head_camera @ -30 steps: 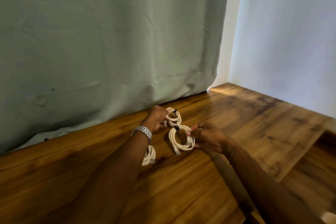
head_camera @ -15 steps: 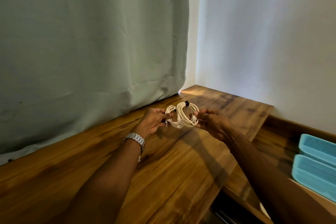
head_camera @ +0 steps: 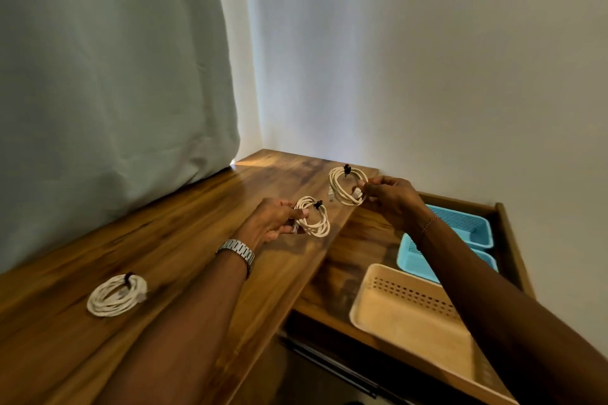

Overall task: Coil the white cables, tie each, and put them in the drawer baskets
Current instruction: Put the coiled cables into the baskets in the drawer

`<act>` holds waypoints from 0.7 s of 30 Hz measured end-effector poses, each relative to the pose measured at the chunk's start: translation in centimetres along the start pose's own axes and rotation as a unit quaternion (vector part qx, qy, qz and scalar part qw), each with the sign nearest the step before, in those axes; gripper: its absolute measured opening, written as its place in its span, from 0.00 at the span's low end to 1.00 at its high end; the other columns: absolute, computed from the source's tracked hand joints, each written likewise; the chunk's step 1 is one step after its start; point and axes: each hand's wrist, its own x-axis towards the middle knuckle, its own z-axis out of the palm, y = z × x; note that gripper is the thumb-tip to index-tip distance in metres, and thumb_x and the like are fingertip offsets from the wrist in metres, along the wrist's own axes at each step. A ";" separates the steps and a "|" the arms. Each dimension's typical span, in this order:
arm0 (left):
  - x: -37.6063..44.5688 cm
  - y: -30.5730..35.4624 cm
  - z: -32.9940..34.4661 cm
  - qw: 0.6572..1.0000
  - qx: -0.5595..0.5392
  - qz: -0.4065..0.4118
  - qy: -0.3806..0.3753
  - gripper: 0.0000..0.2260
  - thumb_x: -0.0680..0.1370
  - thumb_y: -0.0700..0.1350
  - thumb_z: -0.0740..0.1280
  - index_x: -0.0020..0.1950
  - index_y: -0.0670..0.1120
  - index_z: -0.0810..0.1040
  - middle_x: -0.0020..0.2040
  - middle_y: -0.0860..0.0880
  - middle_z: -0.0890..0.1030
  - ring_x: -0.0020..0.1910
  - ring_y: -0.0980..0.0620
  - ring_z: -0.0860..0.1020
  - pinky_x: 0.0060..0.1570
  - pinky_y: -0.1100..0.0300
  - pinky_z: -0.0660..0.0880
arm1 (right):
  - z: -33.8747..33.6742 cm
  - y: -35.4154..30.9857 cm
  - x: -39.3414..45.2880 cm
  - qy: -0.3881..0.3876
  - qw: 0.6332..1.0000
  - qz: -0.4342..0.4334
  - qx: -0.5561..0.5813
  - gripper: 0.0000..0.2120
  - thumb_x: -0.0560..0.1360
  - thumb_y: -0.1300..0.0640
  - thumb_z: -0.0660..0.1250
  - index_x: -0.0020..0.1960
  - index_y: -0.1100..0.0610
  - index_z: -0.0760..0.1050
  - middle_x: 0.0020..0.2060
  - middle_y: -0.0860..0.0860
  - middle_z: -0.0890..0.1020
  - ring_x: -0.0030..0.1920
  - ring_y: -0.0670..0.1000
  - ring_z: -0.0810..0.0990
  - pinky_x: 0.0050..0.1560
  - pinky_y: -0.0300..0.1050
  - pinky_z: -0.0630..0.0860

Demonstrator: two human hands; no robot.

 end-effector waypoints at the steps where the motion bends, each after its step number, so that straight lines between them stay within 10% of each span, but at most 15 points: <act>1: 0.0 -0.3 1.4 1.000 0.000 -0.001 -0.010 0.13 0.74 0.31 0.72 0.58 0.33 0.80 0.48 0.37 0.85 0.44 0.43 0.86 0.41 0.50 0.84 | -1.4 -0.2 -0.2 0.013 1.000 -0.001 -0.016 0.02 0.76 0.66 0.71 0.48 0.64 0.79 0.39 0.58 0.84 0.37 0.50 0.86 0.35 0.42 0.82; 4: -0.1 -1.4 5.7 0.999 0.011 -0.007 -0.047 0.14 0.74 0.32 0.73 0.59 0.34 0.80 0.50 0.38 0.85 0.45 0.45 0.85 0.36 0.55 0.82 | -5.6 -0.5 -0.4 0.059 0.996 -0.002 -0.060 0.06 0.75 0.64 0.73 0.50 0.65 0.80 0.36 0.56 0.83 0.30 0.47 0.83 0.30 0.38 0.78; 9: -0.6 -3.4 11.9 0.992 0.083 -0.039 -0.087 0.10 0.75 0.34 0.72 0.56 0.35 0.80 0.48 0.40 0.84 0.45 0.48 0.82 0.31 0.61 0.77 | -12.5 1.1 -0.2 0.089 0.995 -0.001 -0.037 0.06 0.74 0.66 0.74 0.48 0.65 0.77 0.50 0.65 0.83 0.48 0.59 0.84 0.48 0.52 0.84; 21: -0.8 -8.4 19.3 0.949 0.230 -0.154 -0.150 0.02 0.76 0.32 0.71 0.48 0.35 0.81 0.41 0.39 0.84 0.36 0.47 0.83 0.32 0.52 0.83 | -21.0 7.6 -0.6 0.176 0.979 0.097 -0.040 0.03 0.77 0.70 0.69 0.50 0.68 0.75 0.49 0.65 0.81 0.39 0.56 0.84 0.29 0.47 0.83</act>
